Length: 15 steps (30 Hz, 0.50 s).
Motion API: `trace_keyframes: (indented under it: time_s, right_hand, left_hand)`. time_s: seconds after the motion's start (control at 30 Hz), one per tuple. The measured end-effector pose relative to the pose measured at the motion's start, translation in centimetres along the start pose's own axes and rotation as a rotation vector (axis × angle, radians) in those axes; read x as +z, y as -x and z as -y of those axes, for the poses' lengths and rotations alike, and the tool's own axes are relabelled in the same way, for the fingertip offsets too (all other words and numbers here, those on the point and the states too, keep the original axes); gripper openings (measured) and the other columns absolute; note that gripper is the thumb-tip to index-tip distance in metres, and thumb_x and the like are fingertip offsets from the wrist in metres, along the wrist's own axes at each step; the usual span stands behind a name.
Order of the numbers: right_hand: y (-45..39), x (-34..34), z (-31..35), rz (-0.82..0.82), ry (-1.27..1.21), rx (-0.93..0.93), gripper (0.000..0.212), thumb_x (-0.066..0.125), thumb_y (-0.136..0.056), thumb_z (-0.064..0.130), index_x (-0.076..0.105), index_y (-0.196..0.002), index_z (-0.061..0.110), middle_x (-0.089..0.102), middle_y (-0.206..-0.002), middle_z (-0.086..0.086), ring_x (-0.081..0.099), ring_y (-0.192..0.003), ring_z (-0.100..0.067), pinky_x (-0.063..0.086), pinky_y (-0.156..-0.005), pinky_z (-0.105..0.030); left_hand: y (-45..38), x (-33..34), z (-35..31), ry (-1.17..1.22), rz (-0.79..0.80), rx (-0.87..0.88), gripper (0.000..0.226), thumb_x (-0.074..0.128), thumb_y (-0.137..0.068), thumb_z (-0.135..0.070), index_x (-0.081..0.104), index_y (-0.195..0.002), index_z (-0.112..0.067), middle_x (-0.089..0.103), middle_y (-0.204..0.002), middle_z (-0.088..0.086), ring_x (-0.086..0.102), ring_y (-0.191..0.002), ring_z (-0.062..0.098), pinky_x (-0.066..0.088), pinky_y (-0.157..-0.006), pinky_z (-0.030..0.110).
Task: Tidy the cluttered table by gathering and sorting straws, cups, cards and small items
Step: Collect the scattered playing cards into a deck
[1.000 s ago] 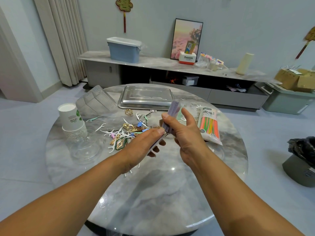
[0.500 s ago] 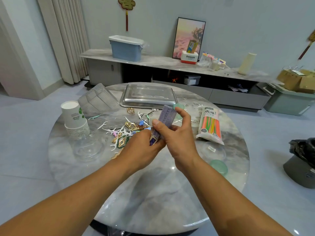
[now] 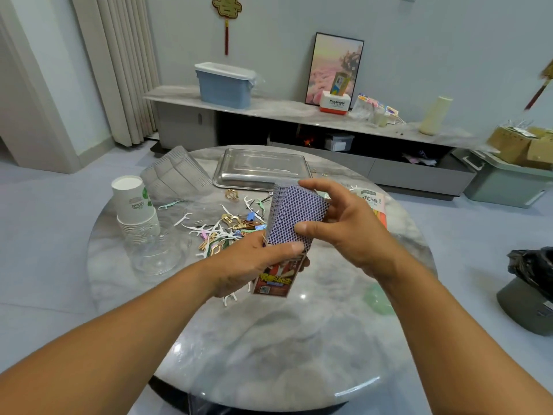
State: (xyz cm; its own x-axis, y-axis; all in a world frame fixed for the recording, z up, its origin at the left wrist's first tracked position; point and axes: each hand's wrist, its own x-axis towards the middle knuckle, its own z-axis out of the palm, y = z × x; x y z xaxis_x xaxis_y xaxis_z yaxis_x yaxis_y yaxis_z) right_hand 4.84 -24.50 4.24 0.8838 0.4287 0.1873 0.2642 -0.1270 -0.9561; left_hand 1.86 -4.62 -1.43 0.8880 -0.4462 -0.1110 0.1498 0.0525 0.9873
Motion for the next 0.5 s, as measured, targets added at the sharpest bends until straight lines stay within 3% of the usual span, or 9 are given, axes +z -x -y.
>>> trace_keyframes:
  time_s: [0.1, 0.2, 0.33, 0.4, 0.5]
  right_hand:
    - [0.2, 0.4, -0.7, -0.040, 0.084, -0.036, 0.060, 0.080, -0.081, -0.002, 0.060, -0.124, 0.035, 0.073, -0.110, -0.006, 0.073, -0.102, -0.020, 0.062, -0.083, -0.039]
    - [0.4, 0.8, -1.1, -0.091, 0.213, -0.079, 0.061, 0.083, -0.080, 0.005, 0.058, -0.117, 0.047, 0.072, -0.107, 0.000, 0.073, -0.099, -0.016, 0.063, -0.081, -0.043]
    - [0.9, 1.4, -1.4, -0.153, 0.477, -0.126, 0.061, 0.084, -0.081, 0.022, 0.046, -0.115, 0.055, 0.070, -0.106, 0.012, 0.067, -0.094, -0.002, 0.062, -0.074, -0.030]
    - [1.2, 1.7, -1.4, -0.167, 0.526, -0.148, 0.063, 0.082, -0.084, 0.023, 0.044, -0.122, 0.056, 0.068, -0.108, 0.017, 0.064, -0.094, 0.002, 0.059, -0.074, -0.023]
    - [1.3, 2.0, -1.6, -0.200, 0.496, -0.142, 0.067, 0.078, -0.088, 0.018, 0.045, -0.134, 0.055, 0.065, -0.114, 0.020, 0.064, -0.100, 0.001, 0.060, -0.081, -0.028]
  left_hand:
    - [-0.4, 0.3, 0.5, 0.008, -0.012, 0.016, 0.034, 0.085, -0.078, -0.040, 0.072, -0.106, -0.027, 0.075, -0.109, 0.009, 0.072, -0.104, 0.022, 0.057, -0.083, 0.028]
    - [-1.0, 0.3, 0.9, -0.010, -0.023, 0.042, 0.042, 0.093, -0.064, -0.027, 0.074, -0.102, -0.026, 0.075, -0.105, 0.010, 0.072, -0.100, 0.022, 0.058, -0.085, 0.031]
    - [-1.3, 0.7, 1.9, -0.042, -0.122, 0.089, 0.034, 0.092, -0.069, -0.012, 0.076, -0.096, -0.025, 0.077, -0.101, 0.008, 0.074, -0.093, 0.017, 0.058, -0.076, 0.025]
    - [-1.5, 1.0, 2.3, -0.052, -0.204, 0.109, 0.031, 0.091, -0.072, -0.014, 0.076, -0.097, -0.023, 0.078, -0.099, 0.003, 0.075, -0.093, 0.015, 0.059, -0.077, 0.025]
    - [-1.8, 1.4, 2.4, -0.045, -0.291, 0.130, 0.037, 0.090, -0.074, -0.022, 0.072, -0.107, -0.027, 0.078, -0.100, -0.002, 0.074, -0.094, 0.014, 0.060, -0.078, 0.027]
